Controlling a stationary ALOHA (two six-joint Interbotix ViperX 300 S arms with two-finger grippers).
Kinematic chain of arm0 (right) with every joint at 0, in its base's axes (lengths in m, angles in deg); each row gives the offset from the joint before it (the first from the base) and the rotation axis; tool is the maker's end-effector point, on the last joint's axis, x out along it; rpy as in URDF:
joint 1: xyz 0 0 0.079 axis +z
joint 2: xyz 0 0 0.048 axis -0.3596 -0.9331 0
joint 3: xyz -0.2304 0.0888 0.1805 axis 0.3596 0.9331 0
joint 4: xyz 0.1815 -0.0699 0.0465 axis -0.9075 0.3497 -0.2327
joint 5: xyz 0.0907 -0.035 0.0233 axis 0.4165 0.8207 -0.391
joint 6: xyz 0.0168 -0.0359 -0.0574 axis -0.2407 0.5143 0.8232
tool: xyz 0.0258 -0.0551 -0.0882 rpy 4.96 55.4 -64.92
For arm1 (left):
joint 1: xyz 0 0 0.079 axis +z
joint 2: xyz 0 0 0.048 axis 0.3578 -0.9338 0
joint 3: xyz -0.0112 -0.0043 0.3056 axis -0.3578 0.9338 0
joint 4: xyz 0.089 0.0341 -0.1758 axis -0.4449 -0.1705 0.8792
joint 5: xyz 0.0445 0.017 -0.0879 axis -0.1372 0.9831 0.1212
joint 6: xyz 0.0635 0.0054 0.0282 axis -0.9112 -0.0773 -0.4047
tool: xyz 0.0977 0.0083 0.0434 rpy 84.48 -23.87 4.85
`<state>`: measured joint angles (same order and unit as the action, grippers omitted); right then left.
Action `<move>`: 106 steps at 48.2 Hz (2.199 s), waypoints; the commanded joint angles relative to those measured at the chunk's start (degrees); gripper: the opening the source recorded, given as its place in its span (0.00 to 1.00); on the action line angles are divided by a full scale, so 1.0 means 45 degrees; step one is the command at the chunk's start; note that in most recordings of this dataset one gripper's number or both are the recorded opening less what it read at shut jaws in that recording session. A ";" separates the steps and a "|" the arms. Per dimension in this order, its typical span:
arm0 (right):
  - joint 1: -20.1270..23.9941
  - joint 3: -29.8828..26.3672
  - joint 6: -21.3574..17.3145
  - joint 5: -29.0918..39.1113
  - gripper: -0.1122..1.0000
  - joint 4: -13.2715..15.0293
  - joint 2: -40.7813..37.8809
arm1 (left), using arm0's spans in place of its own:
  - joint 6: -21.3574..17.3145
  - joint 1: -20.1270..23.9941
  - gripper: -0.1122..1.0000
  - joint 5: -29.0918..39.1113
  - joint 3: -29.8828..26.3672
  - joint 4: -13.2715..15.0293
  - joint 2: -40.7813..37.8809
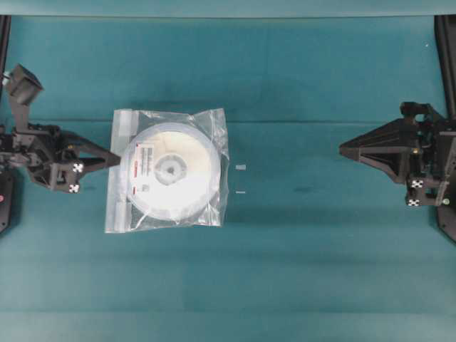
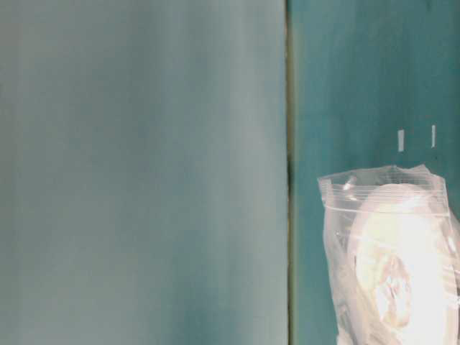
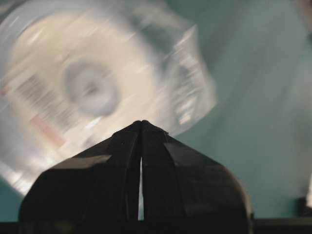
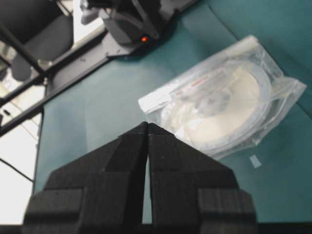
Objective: Take out the reel from the clear zip bag.
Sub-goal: 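Move the left gripper toward the left edge of the clear bag, then close the left gripper on the bag's left edge to pin it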
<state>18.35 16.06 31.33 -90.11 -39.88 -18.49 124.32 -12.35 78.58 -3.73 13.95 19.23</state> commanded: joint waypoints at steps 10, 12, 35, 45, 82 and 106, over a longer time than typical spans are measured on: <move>-0.0039 -0.0293 -0.0137 -0.0137 0.10 -0.0293 -0.0586 | 0.0000 0.0664 0.09 -0.1602 0.0840 -0.0039 -0.0703; -0.0039 -0.0312 -0.0137 -0.0137 0.10 -0.0313 -0.0645 | 0.0000 0.0664 0.09 -0.1738 0.0996 -0.0039 -0.0781; -0.0508 -0.0332 -0.0137 -0.0059 0.10 -0.1172 -0.0938 | 0.0137 0.1211 0.89 -0.2188 0.2031 -0.0039 -0.1191; -0.0488 -0.0332 -0.0137 0.0098 0.10 -0.1211 -0.0938 | 0.0195 0.1348 0.82 -0.3184 0.2266 -0.0039 -0.2012; -0.0508 -0.0312 -0.0332 0.0098 0.10 -0.1211 -0.0938 | 0.0430 0.1348 0.82 -0.5938 0.1055 -0.0020 -0.6133; -0.0488 -0.0293 -0.0332 0.0117 0.10 -0.1211 -0.0938 | 0.0332 0.1348 0.57 -0.5645 0.1035 -0.0039 -0.6133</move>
<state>16.24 15.71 30.37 -89.32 -45.15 -22.62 125.99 -6.11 52.83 1.45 13.86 -8.54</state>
